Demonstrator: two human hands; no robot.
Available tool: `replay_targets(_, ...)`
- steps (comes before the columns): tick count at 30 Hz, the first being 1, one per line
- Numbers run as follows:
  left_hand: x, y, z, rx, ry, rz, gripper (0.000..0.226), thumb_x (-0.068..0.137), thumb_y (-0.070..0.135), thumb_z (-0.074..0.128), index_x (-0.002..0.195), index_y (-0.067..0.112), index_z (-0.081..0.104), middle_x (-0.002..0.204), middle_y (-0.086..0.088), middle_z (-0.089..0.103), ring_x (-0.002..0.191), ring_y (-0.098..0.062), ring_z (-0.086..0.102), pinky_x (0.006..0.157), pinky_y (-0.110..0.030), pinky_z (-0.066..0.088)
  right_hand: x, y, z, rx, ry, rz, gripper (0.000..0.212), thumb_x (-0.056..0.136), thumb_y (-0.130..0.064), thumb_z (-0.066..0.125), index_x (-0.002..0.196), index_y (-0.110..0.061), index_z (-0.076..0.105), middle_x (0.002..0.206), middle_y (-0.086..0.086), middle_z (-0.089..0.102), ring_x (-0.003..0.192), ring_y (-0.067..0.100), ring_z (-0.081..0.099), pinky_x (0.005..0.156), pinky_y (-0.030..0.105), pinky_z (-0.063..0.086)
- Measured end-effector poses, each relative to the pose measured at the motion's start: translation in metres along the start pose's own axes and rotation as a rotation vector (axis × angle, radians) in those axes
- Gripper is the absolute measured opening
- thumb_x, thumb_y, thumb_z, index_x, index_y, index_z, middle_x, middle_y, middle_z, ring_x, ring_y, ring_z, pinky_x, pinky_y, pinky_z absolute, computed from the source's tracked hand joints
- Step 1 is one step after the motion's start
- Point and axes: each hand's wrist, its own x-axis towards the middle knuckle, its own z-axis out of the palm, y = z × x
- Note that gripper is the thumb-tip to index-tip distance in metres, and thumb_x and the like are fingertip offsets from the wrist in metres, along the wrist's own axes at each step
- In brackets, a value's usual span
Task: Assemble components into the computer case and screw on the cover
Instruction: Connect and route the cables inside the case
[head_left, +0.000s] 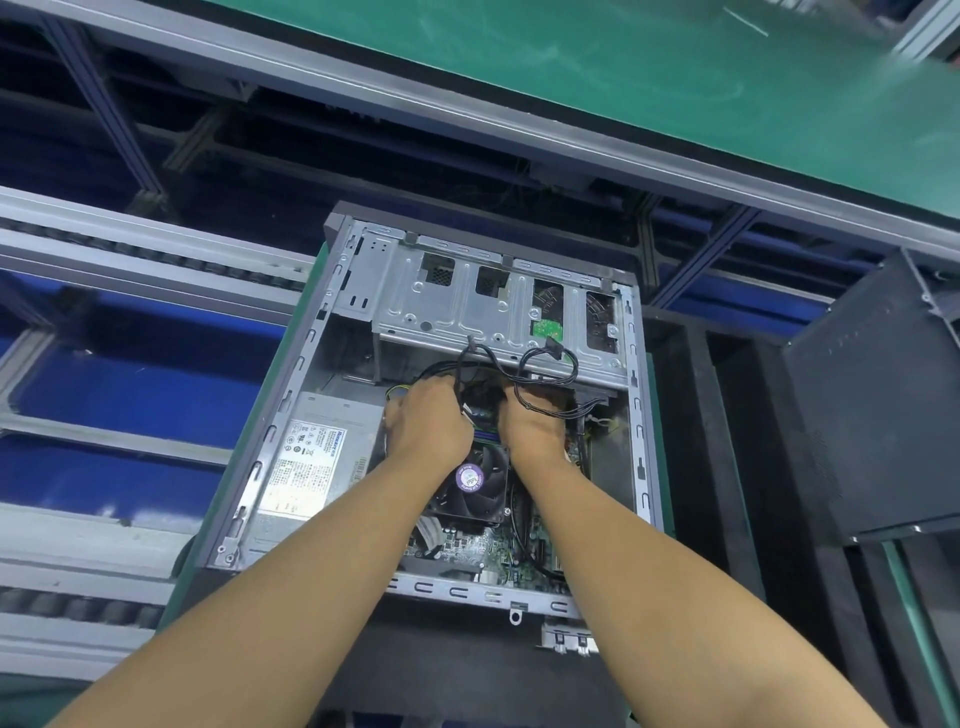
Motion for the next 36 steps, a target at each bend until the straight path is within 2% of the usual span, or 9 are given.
replay_targets(2, 0.001, -0.001, 0.0, 0.006, 0.001, 0.0, 0.037, 0.085, 0.001, 0.055, 0.118, 0.017, 0.063, 0.118, -0.005, 0.065, 0.113, -0.028, 0.055, 0.102, -0.039, 0.036, -0.004, 0.005, -0.005, -0.011, -0.038, -0.034, 0.029, 0.105, -0.004, 0.039, 0.122, -0.008, 0.063, 0.117, 0.012, 0.069, 0.106, 0.03, 0.067, 0.079, 0.026, 0.051)
replay_targets(5, 0.002, 0.0, 0.0, 0.003, -0.005, 0.001, 0.039, 0.083, -0.002, 0.056, 0.118, 0.015, 0.064, 0.117, -0.007, 0.065, 0.111, -0.03, 0.057, 0.099, -0.041, 0.043, -0.015, 0.007, -0.011, 0.154, -0.036, 0.001, 0.032, 0.104, -0.007, 0.045, 0.13, -0.001, 0.062, 0.121, 0.015, 0.065, 0.099, 0.024, 0.062, 0.062, -0.004, 0.036)
replay_targets(10, 0.003, -0.002, 0.0, 0.025, 0.011, 0.068, 0.038, 0.082, 0.005, 0.064, 0.116, 0.021, 0.069, 0.113, -0.007, 0.059, 0.109, -0.029, 0.055, 0.094, -0.041, 0.044, -0.035, -0.001, -0.019, 0.0, -0.103, -0.037, 0.02, 0.101, 0.002, 0.042, 0.112, -0.011, 0.051, 0.098, 0.005, 0.051, 0.091, 0.02, 0.048, 0.072, 0.023, 0.036)
replay_targets(16, -0.005, 0.002, -0.002, 0.049, -0.014, 0.159, 0.022, 0.069, 0.044, 0.075, 0.087, 0.051, 0.065, 0.099, 0.013, 0.045, 0.111, -0.02, 0.044, 0.091, -0.038, 0.034, -0.058, 0.01, -0.036, -0.221, -0.339, -0.102, 0.042, 0.094, 0.006, 0.044, 0.134, -0.005, 0.054, 0.136, 0.016, 0.057, 0.121, 0.03, 0.057, 0.101, 0.034, 0.047)
replay_targets(21, -0.008, 0.002, -0.001, -0.087, -0.108, 0.351, 0.013, 0.078, 0.039, 0.076, 0.073, 0.047, 0.068, 0.087, 0.026, 0.068, 0.094, 0.003, 0.058, 0.096, -0.04, 0.041, -0.08, 0.019, -0.047, -0.357, -0.442, -0.219, 0.061, 0.095, 0.0, 0.048, 0.153, -0.009, 0.034, 0.153, 0.013, 0.034, 0.145, 0.03, 0.032, 0.119, 0.037, 0.027)
replay_targets(26, -0.003, -0.002, -0.001, -0.301, 0.008, 0.154, 0.014, 0.079, 0.028, 0.082, 0.084, 0.03, 0.069, 0.082, 0.012, 0.07, 0.087, -0.012, 0.067, 0.081, -0.03, 0.051, -0.09, 0.03, -0.061, -0.291, -0.384, -0.199, 0.056, 0.092, 0.009, 0.051, 0.143, -0.011, 0.041, 0.143, 0.009, 0.04, 0.127, 0.028, 0.049, 0.107, 0.038, 0.04)
replay_targets(30, -0.002, -0.01, 0.003, 0.076, -0.121, 0.078, 0.04, 0.085, 0.055, 0.068, 0.077, 0.017, 0.058, 0.073, -0.002, 0.061, 0.081, -0.028, 0.062, 0.067, -0.034, 0.044, -0.089, 0.038, -0.072, -0.457, -0.499, -0.164, 0.043, 0.095, 0.006, 0.052, 0.136, -0.003, 0.046, 0.139, 0.015, 0.045, 0.119, 0.031, 0.054, 0.099, 0.04, 0.048)
replay_targets(33, -0.003, -0.015, 0.002, 0.115, -0.199, 0.091, 0.053, 0.087, 0.061, 0.061, 0.057, 0.018, 0.049, 0.052, 0.002, 0.051, 0.056, -0.019, 0.053, 0.05, -0.03, 0.032, -0.091, 0.037, -0.076, -0.554, -0.577, -0.178, 0.047, 0.097, 0.004, 0.052, 0.143, -0.001, 0.044, 0.154, 0.02, 0.035, 0.132, 0.034, 0.05, 0.104, 0.037, 0.045)
replay_targets(36, -0.005, -0.018, 0.001, 0.103, -0.246, 0.115, 0.052, 0.087, 0.059, 0.062, 0.054, 0.021, 0.048, 0.048, 0.006, 0.049, 0.048, -0.012, 0.048, 0.047, -0.027, 0.029, -0.091, 0.038, -0.077, -0.609, -0.655, -0.237, 0.041, 0.096, -0.002, 0.06, 0.136, -0.006, 0.051, 0.142, 0.017, 0.051, 0.117, 0.032, 0.059, 0.091, 0.034, 0.048)
